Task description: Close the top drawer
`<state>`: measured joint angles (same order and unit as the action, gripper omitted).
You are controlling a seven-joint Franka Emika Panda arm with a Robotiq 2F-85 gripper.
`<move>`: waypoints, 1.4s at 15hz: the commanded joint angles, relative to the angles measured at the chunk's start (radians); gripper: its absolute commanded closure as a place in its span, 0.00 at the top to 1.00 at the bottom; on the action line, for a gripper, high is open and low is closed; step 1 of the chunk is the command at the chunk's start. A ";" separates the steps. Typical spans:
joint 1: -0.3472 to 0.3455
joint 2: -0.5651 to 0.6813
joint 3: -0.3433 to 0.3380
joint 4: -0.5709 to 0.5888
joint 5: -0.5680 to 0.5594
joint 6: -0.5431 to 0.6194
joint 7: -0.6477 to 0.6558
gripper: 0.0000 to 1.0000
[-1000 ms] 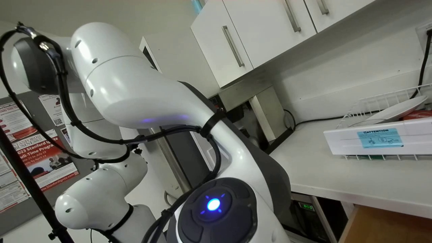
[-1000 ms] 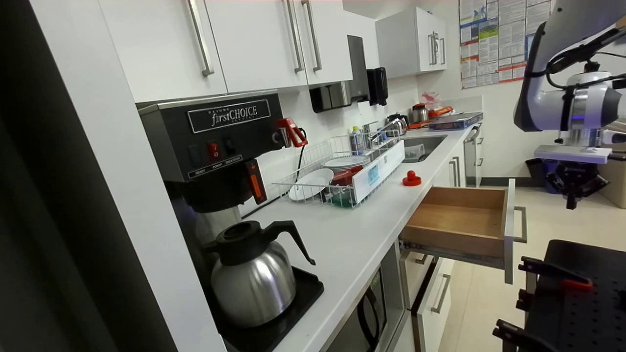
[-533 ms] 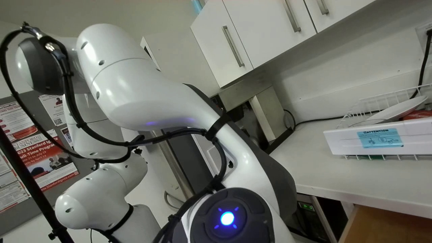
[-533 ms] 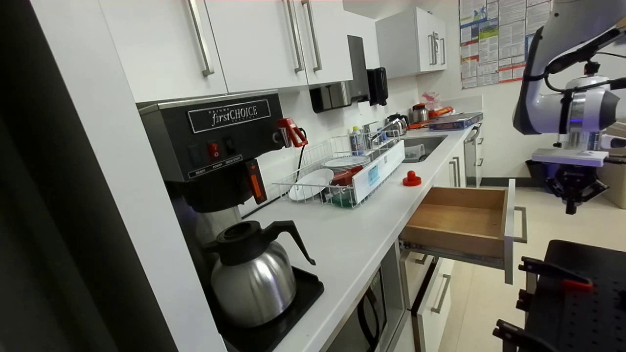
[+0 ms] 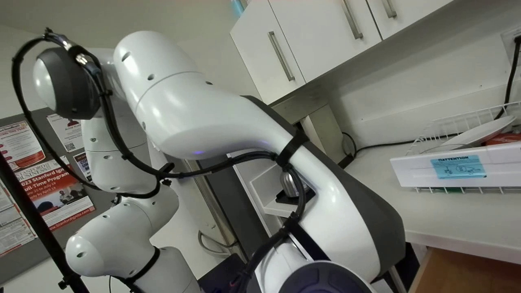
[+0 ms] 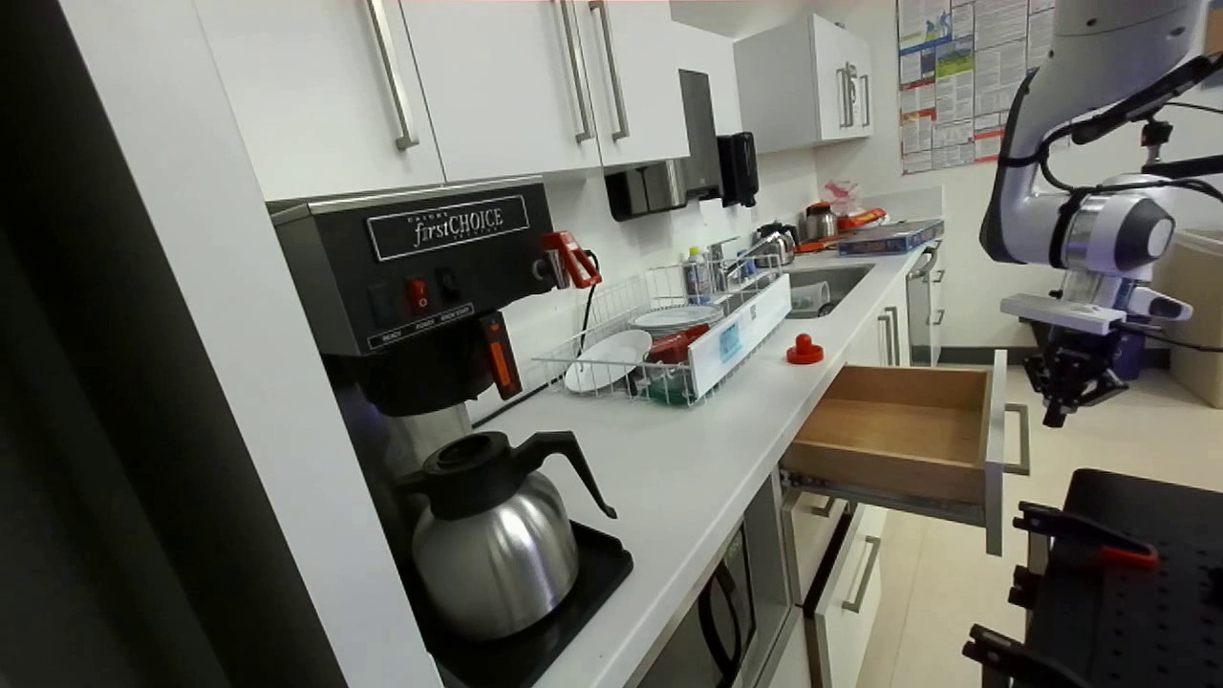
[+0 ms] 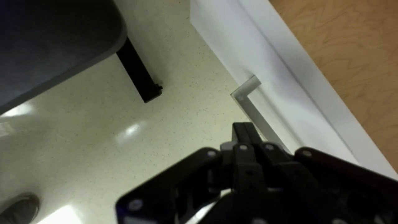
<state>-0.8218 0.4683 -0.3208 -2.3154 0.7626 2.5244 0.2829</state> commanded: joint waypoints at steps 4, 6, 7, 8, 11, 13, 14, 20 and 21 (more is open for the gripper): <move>-0.016 0.090 0.062 0.091 0.218 -0.017 -0.066 0.00; -0.020 0.106 0.085 0.116 0.324 -0.020 -0.132 0.00; -0.021 0.110 0.091 0.124 0.375 -0.023 -0.169 0.00; -0.018 0.116 0.096 0.136 0.428 -0.025 -0.204 0.00; -0.001 0.157 0.105 0.194 0.571 -0.047 -0.269 0.00; 0.018 0.195 0.105 0.245 0.619 -0.086 -0.242 0.00; 0.031 0.213 0.099 0.270 0.627 -0.105 -0.217 0.00; 0.115 0.343 0.105 0.457 0.676 -0.142 -0.112 0.00; 0.128 0.359 0.109 0.486 0.692 -0.144 -0.103 0.00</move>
<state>-0.7328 0.7701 -0.2145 -1.9295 1.4065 2.4080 0.1295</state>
